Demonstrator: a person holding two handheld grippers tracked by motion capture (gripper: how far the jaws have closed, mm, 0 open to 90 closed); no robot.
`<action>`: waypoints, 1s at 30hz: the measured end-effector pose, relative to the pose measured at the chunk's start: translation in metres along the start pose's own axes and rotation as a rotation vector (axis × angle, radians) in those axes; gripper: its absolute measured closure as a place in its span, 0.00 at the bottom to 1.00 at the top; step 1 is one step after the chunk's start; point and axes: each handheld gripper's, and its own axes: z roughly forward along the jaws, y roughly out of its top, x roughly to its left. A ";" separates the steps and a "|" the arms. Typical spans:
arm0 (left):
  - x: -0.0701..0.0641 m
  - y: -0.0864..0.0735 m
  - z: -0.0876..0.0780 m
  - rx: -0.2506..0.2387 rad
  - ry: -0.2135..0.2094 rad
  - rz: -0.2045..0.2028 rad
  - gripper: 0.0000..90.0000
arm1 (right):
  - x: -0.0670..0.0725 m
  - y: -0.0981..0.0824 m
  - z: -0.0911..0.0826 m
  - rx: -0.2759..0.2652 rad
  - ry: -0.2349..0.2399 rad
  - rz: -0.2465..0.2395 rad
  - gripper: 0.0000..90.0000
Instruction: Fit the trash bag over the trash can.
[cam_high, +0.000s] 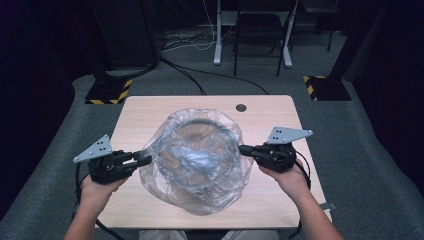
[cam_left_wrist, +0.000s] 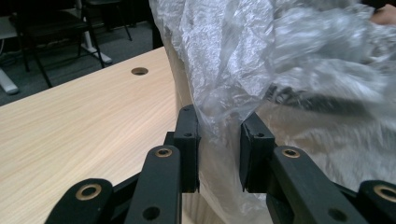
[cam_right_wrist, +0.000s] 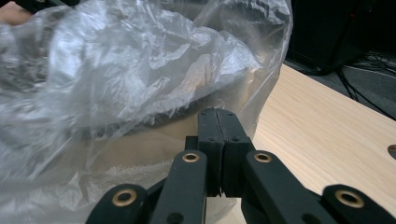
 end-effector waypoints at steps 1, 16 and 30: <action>0.000 0.000 0.000 0.000 0.000 0.000 0.80 | -0.001 0.000 0.002 0.000 -0.005 0.004 0.99; 0.020 -0.003 0.020 0.024 0.035 -0.059 0.81 | -0.021 -0.006 0.021 0.024 -0.064 0.061 0.99; 0.006 -0.027 0.004 0.062 0.021 -0.031 0.85 | -0.013 -0.032 0.010 0.068 -0.042 0.058 0.99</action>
